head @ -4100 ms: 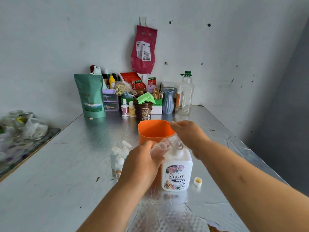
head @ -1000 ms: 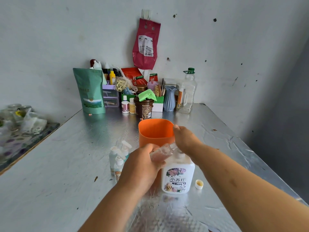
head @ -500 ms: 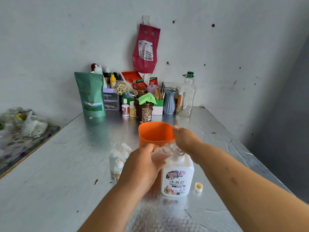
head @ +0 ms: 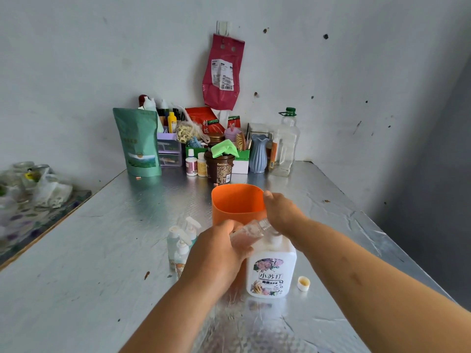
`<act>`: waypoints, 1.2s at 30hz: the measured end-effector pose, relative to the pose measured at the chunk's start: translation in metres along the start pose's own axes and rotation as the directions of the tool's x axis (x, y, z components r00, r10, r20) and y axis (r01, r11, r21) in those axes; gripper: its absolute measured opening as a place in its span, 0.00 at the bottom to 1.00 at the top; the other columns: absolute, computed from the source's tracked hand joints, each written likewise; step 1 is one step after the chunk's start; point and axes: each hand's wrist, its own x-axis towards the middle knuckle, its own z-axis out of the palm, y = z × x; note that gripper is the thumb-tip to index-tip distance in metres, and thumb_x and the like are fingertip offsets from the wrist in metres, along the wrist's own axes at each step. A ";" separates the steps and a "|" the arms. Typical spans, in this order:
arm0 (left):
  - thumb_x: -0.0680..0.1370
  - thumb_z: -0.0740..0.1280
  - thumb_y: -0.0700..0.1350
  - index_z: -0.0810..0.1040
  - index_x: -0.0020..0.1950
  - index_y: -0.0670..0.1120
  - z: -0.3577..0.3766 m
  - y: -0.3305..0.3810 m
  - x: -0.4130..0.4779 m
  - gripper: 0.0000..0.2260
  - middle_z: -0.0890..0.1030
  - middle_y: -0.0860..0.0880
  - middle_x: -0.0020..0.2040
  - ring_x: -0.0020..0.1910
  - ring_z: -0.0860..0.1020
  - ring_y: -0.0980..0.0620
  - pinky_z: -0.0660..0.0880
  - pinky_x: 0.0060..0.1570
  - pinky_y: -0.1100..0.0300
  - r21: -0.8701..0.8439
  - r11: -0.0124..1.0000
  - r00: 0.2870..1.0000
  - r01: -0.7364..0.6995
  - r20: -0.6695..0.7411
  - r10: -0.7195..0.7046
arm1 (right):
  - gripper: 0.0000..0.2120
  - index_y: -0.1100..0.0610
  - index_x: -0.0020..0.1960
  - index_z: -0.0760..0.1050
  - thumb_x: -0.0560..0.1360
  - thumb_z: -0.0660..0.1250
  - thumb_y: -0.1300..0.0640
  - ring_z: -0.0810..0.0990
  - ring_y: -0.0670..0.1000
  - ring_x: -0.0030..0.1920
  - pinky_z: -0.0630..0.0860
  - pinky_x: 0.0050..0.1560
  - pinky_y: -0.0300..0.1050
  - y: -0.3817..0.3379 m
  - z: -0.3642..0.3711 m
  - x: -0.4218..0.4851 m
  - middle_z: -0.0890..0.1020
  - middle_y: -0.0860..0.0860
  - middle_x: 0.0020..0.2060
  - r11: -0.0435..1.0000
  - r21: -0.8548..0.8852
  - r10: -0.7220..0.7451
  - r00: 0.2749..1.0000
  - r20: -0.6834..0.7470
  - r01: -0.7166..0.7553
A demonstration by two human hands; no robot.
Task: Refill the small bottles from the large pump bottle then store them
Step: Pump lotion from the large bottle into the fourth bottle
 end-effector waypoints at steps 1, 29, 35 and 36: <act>0.73 0.74 0.54 0.78 0.52 0.56 -0.001 0.001 0.000 0.11 0.84 0.57 0.45 0.46 0.81 0.55 0.78 0.48 0.53 0.001 1.000 1.000 -0.005 -0.002 0.005 | 0.18 0.62 0.66 0.66 0.82 0.45 0.56 0.69 0.67 0.64 0.66 0.65 0.64 -0.001 -0.002 -0.001 0.71 0.65 0.62 1.000 0.012 0.009 1.000 0.007 -0.009; 0.73 0.73 0.53 0.78 0.51 0.56 -0.003 0.002 -0.002 0.10 0.84 0.57 0.45 0.46 0.82 0.56 0.79 0.49 0.52 -0.025 1.000 1.000 -0.001 0.011 0.002 | 0.21 0.56 0.73 0.58 0.83 0.45 0.52 0.64 0.64 0.69 0.62 0.69 0.60 -0.008 -0.010 -0.010 0.65 0.62 0.70 0.999 -0.044 0.032 0.998 0.046 -0.030; 0.72 0.74 0.53 0.79 0.50 0.55 -0.008 0.007 0.001 0.09 0.84 0.56 0.44 0.45 0.81 0.55 0.77 0.46 0.55 -0.003 1.000 1.000 -0.022 -0.006 0.022 | 0.34 0.57 0.75 0.57 0.78 0.42 0.36 0.63 0.62 0.71 0.59 0.71 0.59 -0.011 -0.012 -0.004 0.64 0.60 0.72 0.989 0.051 0.133 0.989 0.068 -0.136; 0.72 0.74 0.54 0.78 0.50 0.55 -0.008 0.007 0.000 0.10 0.84 0.56 0.45 0.45 0.81 0.55 0.78 0.47 0.54 -0.001 1.000 1.000 -0.023 -0.003 0.023 | 0.35 0.57 0.75 0.58 0.78 0.41 0.35 0.63 0.62 0.71 0.60 0.71 0.59 -0.010 -0.011 -0.003 0.65 0.60 0.72 0.985 0.075 0.149 0.986 0.071 -0.155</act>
